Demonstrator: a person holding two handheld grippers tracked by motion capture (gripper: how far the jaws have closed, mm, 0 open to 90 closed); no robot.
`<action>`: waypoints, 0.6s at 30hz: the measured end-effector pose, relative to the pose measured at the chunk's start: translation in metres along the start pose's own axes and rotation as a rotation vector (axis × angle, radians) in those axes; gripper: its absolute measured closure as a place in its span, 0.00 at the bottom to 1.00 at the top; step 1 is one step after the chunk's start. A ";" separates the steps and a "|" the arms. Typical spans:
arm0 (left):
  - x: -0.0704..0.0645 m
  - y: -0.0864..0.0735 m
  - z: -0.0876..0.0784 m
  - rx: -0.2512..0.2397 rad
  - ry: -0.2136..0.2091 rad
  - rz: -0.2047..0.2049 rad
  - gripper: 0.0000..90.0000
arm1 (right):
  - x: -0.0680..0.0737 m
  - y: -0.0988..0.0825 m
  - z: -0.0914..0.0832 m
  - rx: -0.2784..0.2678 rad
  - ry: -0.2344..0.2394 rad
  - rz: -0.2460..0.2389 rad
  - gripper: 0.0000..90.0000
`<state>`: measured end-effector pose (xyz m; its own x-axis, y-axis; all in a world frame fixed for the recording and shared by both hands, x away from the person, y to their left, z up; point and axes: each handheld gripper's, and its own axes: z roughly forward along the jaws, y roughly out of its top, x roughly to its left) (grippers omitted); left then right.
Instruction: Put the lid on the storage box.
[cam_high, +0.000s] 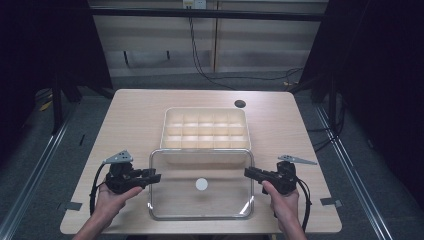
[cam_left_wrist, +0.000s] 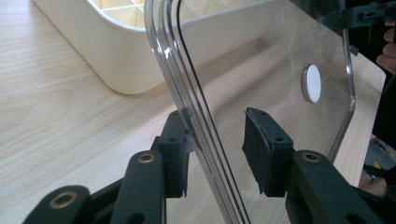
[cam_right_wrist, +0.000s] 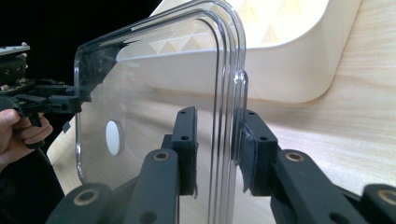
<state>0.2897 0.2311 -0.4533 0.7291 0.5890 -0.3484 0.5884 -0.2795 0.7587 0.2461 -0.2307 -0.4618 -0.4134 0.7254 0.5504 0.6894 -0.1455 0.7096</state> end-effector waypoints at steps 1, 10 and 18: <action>0.000 0.000 -0.001 -0.007 -0.003 -0.007 0.69 | 0.000 0.001 0.000 -0.001 -0.001 -0.002 0.79; -0.005 0.008 -0.008 -0.039 0.003 0.000 0.74 | 0.009 0.009 -0.006 -0.026 -0.014 -0.027 0.79; -0.007 0.018 -0.009 -0.050 0.009 0.005 0.77 | 0.011 0.018 -0.011 -0.055 -0.015 -0.038 0.79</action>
<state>0.2916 0.2289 -0.4321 0.7283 0.5949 -0.3400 0.5666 -0.2438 0.7871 0.2470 -0.2327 -0.4380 -0.4290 0.7412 0.5164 0.6394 -0.1546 0.7532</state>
